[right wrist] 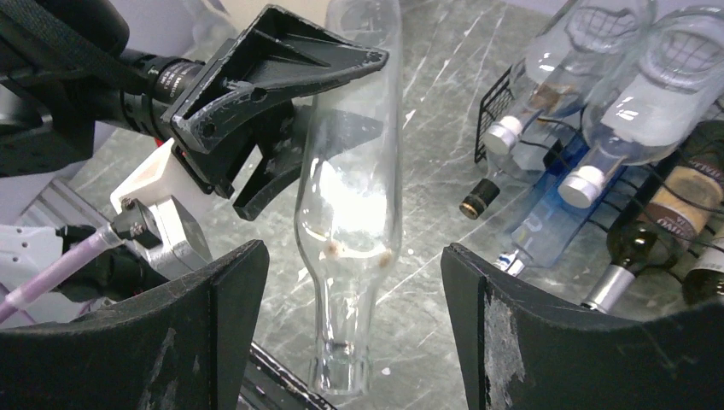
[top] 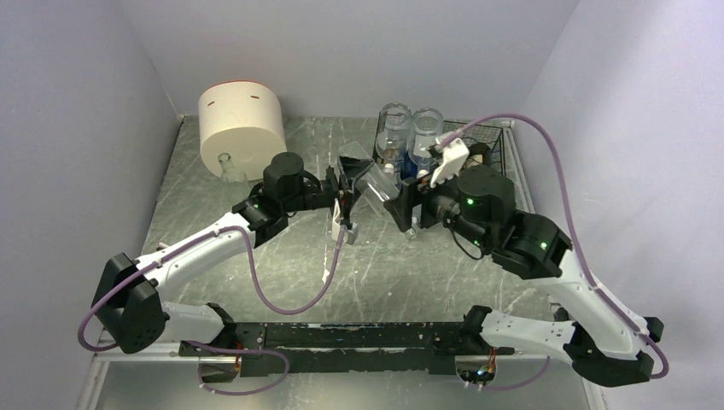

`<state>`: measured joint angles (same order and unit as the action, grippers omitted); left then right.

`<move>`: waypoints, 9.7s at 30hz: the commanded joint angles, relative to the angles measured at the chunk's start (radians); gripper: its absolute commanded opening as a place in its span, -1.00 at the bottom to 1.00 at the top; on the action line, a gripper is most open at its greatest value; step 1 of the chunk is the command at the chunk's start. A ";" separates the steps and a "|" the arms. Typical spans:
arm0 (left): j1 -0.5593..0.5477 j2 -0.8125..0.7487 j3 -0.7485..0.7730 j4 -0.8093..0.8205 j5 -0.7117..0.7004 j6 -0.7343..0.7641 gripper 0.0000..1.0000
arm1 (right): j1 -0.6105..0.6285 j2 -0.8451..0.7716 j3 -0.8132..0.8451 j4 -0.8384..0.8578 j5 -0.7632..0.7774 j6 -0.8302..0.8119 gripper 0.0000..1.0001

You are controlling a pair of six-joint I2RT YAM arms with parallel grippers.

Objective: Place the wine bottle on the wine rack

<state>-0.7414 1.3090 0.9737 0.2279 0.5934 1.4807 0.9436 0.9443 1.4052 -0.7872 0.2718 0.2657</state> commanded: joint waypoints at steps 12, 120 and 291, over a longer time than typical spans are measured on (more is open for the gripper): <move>-0.030 -0.016 0.075 -0.031 0.015 0.111 -0.86 | 0.002 0.098 -0.142 0.115 -0.040 0.068 0.44; -0.038 -0.454 -0.133 -0.377 -0.626 -1.682 0.97 | -0.956 0.550 -0.381 0.758 -0.403 -0.121 -0.86; 0.047 -0.480 -0.068 -0.365 -0.813 -1.591 0.50 | 0.008 0.335 -0.287 0.803 -0.119 -0.285 -0.70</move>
<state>-0.6891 0.8146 0.9390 -0.2024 -0.3710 -0.1741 0.9741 1.4380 1.1313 -0.0360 0.1749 0.0036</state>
